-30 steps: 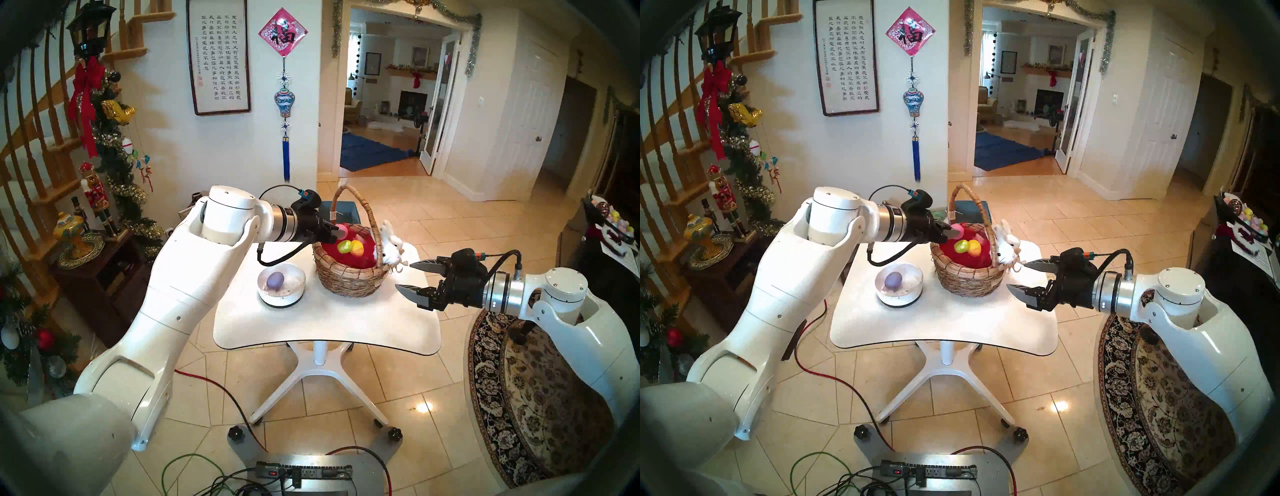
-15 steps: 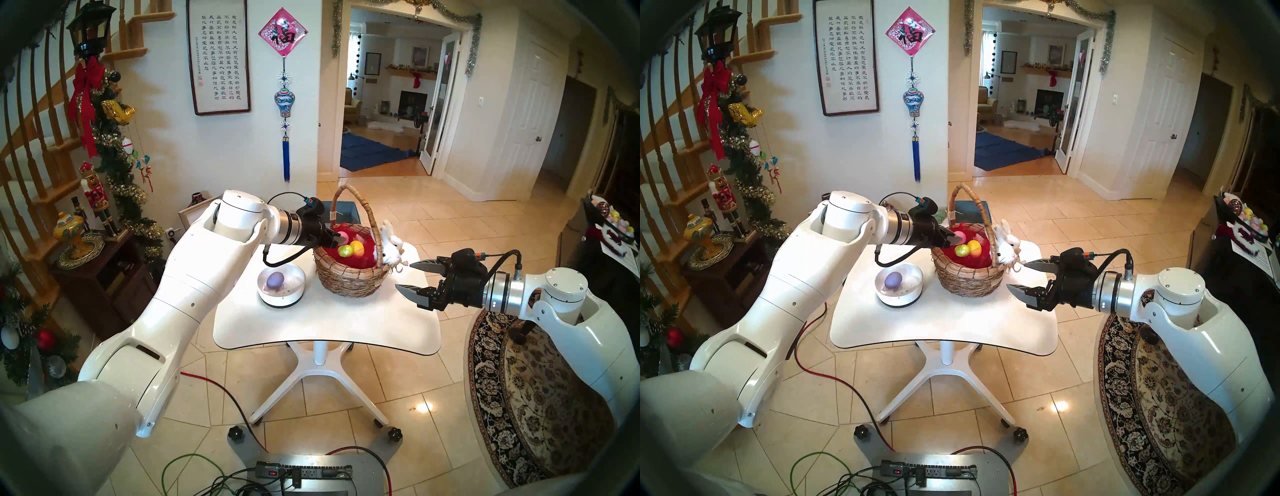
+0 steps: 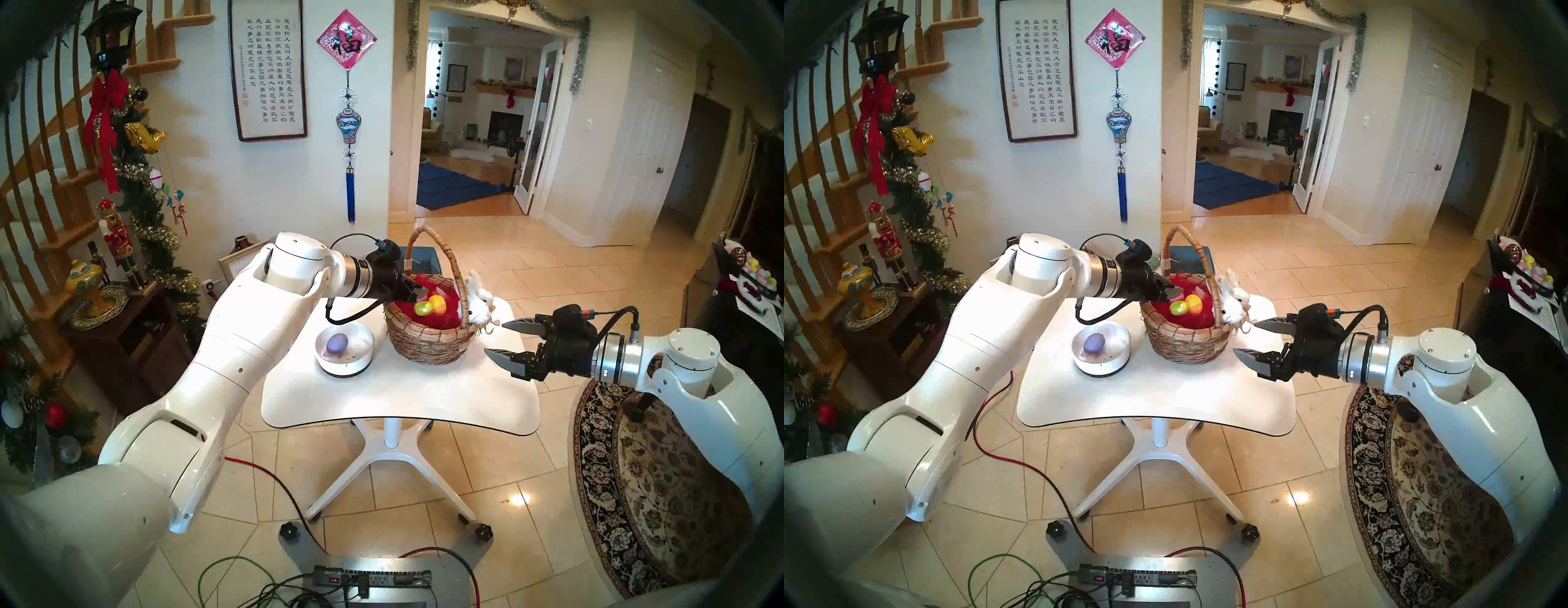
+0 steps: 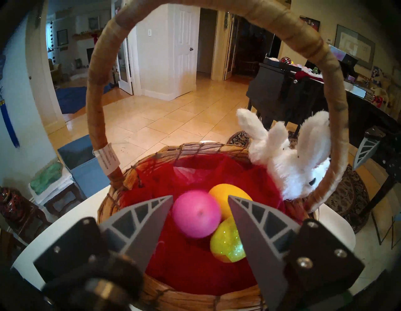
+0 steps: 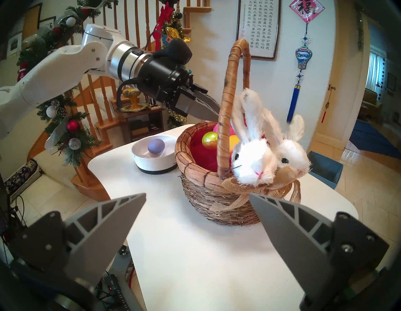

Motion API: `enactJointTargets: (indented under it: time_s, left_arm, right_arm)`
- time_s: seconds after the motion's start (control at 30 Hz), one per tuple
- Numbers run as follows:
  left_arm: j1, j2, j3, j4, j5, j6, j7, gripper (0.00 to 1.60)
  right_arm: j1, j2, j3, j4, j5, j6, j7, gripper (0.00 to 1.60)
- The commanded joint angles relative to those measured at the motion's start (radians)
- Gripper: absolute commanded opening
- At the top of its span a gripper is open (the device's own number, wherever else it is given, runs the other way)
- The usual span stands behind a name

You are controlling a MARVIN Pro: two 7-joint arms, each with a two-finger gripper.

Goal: Put easter egg into basket

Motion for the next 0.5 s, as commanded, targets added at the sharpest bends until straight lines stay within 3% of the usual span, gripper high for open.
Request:
enactJointTargets:
  time_s: [0.0,0.13,0.47]
  left_arm:
    - [-0.024,-0.004,-0.01,-0.015,-0.003,-0.007,0.0,1.36]
    - [-0.014,0.008,-0.02,-0.036,-0.005,-0.002,-0.003,1.36]
    - [0.076,0.124,-0.099,-0.164,-0.05,0.045,-0.065,1.35]
  right_arm:
    - [0.002,0.002,0.009,-0.002,0.001,-0.002,-0.002,1.6]
    - [0.002,0.002,0.009,-0.002,0.001,-0.002,-0.002,1.6]
    - [0.003,0.002,0.008,-0.001,0.001,-0.002,-0.001,1.6]
